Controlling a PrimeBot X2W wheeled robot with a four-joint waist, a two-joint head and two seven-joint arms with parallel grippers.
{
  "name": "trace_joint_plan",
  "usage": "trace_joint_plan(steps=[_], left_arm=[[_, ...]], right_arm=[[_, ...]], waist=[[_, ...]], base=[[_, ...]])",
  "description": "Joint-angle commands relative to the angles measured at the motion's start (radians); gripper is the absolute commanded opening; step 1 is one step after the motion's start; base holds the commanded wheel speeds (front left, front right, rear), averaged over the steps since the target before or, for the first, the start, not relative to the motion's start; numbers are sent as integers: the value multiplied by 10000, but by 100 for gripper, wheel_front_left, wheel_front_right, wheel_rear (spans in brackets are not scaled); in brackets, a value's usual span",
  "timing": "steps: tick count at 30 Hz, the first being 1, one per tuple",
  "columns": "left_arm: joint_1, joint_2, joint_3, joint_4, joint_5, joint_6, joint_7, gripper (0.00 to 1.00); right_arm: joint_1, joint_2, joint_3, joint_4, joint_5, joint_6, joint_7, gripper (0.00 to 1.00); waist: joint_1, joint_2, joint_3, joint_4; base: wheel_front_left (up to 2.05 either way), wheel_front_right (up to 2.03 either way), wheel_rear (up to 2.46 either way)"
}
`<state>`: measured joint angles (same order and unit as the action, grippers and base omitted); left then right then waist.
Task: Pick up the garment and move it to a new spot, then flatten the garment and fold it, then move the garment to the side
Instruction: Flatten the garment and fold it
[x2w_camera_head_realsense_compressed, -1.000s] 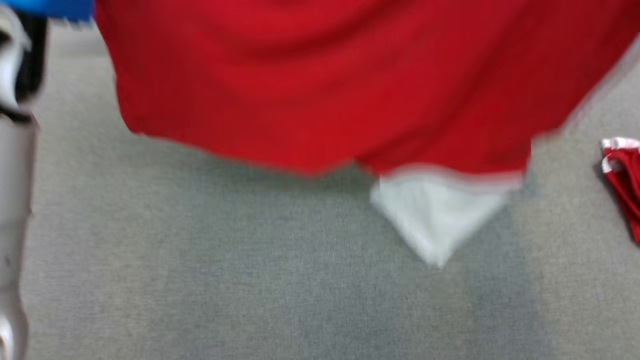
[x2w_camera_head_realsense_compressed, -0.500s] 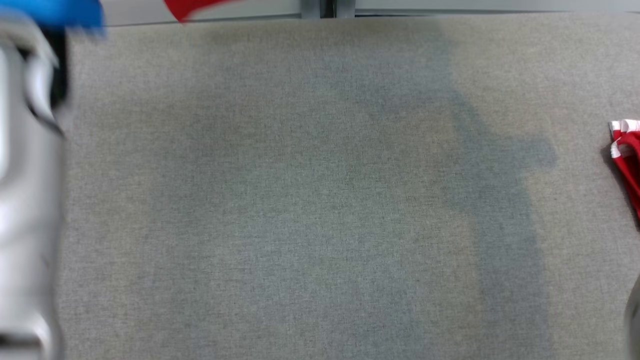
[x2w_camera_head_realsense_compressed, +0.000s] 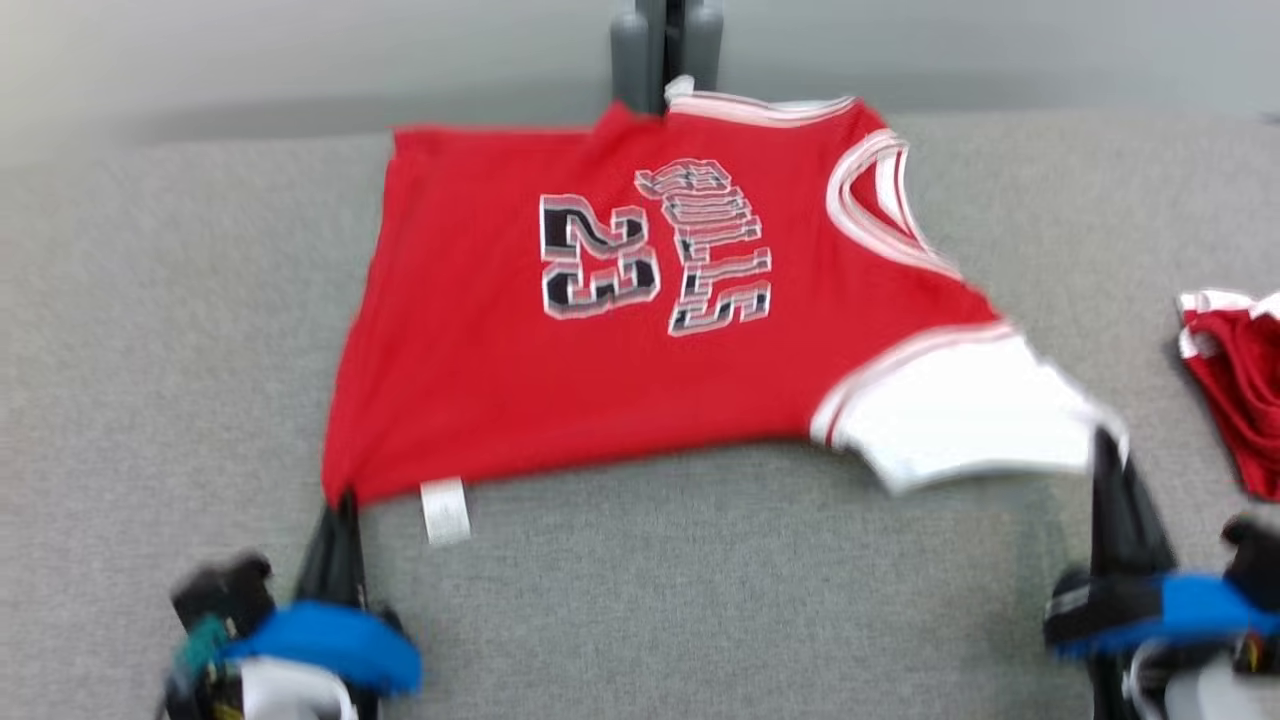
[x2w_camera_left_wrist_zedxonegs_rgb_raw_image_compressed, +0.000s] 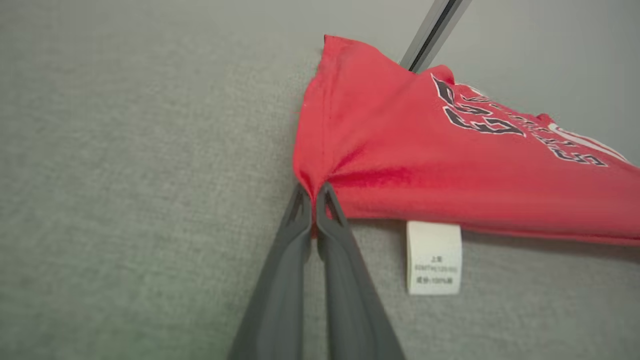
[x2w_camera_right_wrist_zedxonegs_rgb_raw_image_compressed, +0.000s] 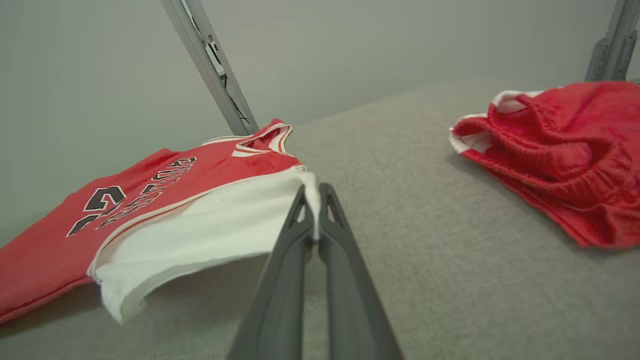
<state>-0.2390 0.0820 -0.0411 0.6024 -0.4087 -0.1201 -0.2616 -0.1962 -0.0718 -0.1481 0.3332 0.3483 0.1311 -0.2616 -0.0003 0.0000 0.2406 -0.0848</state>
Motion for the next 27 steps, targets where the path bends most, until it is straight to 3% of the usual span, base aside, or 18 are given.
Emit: trace_joint_plan(steps=[1, 9, 17, 27], left_arm=[[564, -70, 133, -6, 184, -28, -43, 0], [2578, -282, 579, -334, 793, -93, -43, 0], [3889, -301, 74, -866, 528, -96, -35, 0], [2911, -309, -158, -2126, -291, -17, -36, 0]], right_arm=[[639, 55, -8, 62, 21, -7, -43, 0], [2635, 167, -149, 192, -173, -10, -43, 0], [4212, 183, 18, -65, -257, -10, -42, 0], [2768, 189, 325, -539, -85, -5, -41, 0]], waist=[[3, 0, -332, -93], [3, 0, -1425, -132], [3, 0, -1953, -37], [3, 0, -1617, 74]], base=[[0, 0, 0], [0, 0, 0], [0, 0, 0], [0, 0, 0]])
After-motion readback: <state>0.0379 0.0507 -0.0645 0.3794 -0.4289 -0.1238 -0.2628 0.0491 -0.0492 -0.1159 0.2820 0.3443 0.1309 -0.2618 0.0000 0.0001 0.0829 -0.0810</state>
